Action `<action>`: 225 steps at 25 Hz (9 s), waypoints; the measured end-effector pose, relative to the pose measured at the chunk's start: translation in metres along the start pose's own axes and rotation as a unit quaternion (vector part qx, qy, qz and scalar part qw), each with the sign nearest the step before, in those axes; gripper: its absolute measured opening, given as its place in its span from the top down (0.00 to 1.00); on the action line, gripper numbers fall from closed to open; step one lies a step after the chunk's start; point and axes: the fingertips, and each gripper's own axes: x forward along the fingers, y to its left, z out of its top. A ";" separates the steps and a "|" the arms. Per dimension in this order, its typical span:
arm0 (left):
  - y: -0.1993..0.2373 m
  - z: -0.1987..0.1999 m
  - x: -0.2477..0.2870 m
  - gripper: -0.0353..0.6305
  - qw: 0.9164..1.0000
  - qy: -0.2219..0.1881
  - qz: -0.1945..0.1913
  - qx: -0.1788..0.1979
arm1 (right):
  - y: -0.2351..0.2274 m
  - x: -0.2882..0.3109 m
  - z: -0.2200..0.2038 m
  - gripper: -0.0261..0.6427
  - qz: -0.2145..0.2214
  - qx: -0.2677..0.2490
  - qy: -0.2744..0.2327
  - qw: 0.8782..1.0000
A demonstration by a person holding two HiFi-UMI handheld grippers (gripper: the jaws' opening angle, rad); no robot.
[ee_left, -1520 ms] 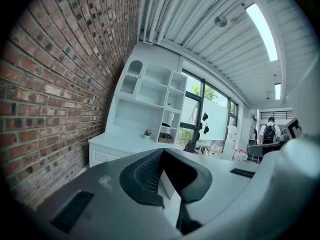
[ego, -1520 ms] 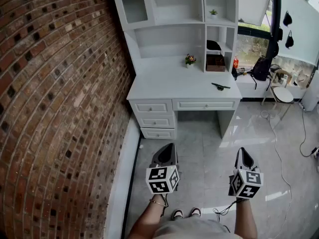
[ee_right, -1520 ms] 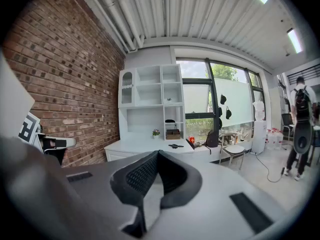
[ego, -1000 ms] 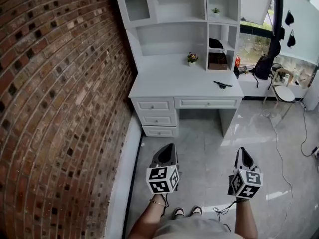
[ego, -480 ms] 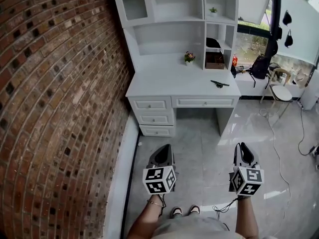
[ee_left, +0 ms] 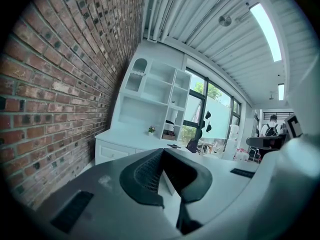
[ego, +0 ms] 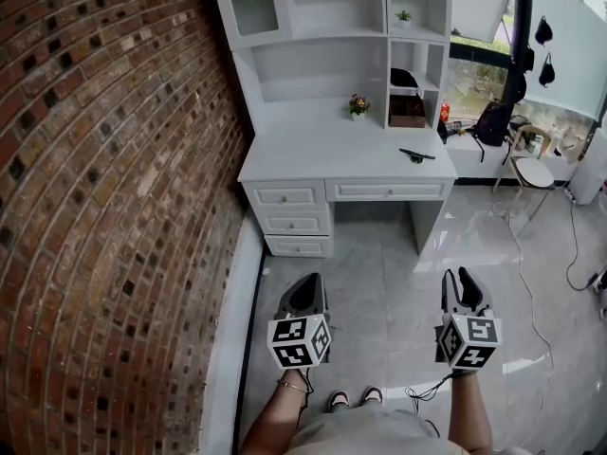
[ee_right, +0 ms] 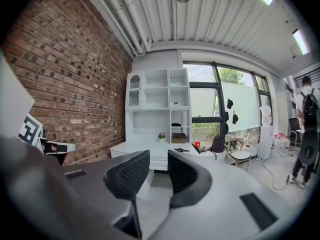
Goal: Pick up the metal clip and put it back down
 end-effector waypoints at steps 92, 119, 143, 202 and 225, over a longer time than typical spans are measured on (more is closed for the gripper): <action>0.199 0.118 0.522 0.93 1.000 0.028 0.006 -0.001 | -0.052 0.537 0.047 0.75 -0.026 0.032 0.080 0.996; 0.258 0.136 0.653 0.93 0.998 0.067 -0.008 0.004 | -0.024 0.695 0.072 0.75 -0.011 0.023 0.094 0.995; 0.096 0.107 0.722 0.93 0.985 0.099 -0.142 0.023 | -0.163 0.612 0.066 0.75 -0.143 0.054 0.090 0.984; 0.142 -0.037 0.697 0.93 0.976 0.218 -0.005 0.001 | -0.201 0.670 -0.122 0.76 0.097 -0.349 0.360 0.860; 0.154 -0.042 0.693 0.93 0.975 0.223 0.014 -0.006 | -0.194 0.695 -0.136 0.87 0.120 -0.427 0.363 0.820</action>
